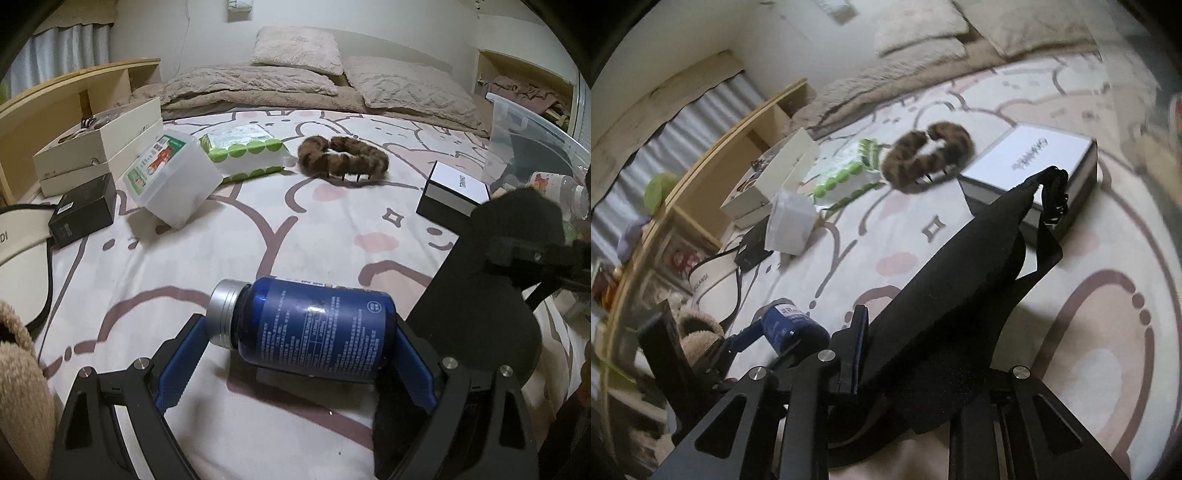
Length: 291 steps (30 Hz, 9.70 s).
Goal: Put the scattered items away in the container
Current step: 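Lift the black cloth with the right tool toward the clear bin while the left tool carries the bottle, then lower the black cloth into the clear bin with the right tool, then open the right tool to release the black cloth inside the bin, then carry the blue bottle with the left tool over the clear bin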
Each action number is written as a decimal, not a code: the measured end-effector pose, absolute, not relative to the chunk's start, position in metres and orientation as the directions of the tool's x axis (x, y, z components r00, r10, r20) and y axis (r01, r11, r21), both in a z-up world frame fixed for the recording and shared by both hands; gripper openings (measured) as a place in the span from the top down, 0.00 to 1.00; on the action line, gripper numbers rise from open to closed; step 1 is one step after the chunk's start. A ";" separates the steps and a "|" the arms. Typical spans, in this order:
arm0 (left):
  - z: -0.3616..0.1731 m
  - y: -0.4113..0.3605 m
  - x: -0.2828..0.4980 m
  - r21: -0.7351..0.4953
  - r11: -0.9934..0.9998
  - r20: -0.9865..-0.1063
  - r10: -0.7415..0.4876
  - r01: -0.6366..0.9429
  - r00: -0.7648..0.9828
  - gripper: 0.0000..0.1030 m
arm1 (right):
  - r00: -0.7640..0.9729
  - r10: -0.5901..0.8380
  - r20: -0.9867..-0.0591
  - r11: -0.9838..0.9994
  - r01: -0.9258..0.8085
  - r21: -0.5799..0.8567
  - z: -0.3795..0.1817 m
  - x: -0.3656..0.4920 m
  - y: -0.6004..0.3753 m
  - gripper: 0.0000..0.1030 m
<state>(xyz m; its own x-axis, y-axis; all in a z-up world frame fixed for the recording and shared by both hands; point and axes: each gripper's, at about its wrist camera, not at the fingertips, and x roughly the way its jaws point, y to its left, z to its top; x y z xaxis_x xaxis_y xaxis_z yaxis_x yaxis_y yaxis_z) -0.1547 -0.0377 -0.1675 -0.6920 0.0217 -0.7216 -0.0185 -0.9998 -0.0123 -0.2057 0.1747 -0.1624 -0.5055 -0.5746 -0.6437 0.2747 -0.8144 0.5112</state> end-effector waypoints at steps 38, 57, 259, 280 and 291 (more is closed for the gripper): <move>-0.016 0.046 -0.105 -0.001 -0.994 -0.573 0.093 -0.113 -0.815 0.08 | -0.712 -0.530 -0.460 -0.844 0.493 0.209 0.029 -0.145 0.268 0.80; 0.005 0.074 -0.115 0.014 -0.989 -0.562 0.113 -0.146 -0.820 0.08 | -0.884 -0.221 -0.412 -0.921 0.329 -0.211 0.093 -0.191 0.337 0.80; 0.068 0.274 -0.283 0.028 -0.880 -0.625 0.354 -0.473 -0.696 0.08 | -0.633 -0.060 -0.772 -0.927 0.323 -0.192 -0.021 -0.306 0.411 0.76; 0.008 0.363 -0.337 0.453 -0.620 -0.785 0.063 -0.641 -0.616 0.08 | -0.649 -0.057 -0.758 -0.950 0.270 -0.159 -0.022 -0.315 0.423 0.75; 0.007 0.358 -0.347 0.509 -0.608 -0.776 -0.018 -0.609 -0.630 0.00 | -0.657 -0.050 -0.752 -0.954 0.255 -0.159 -0.023 -0.316 0.428 0.75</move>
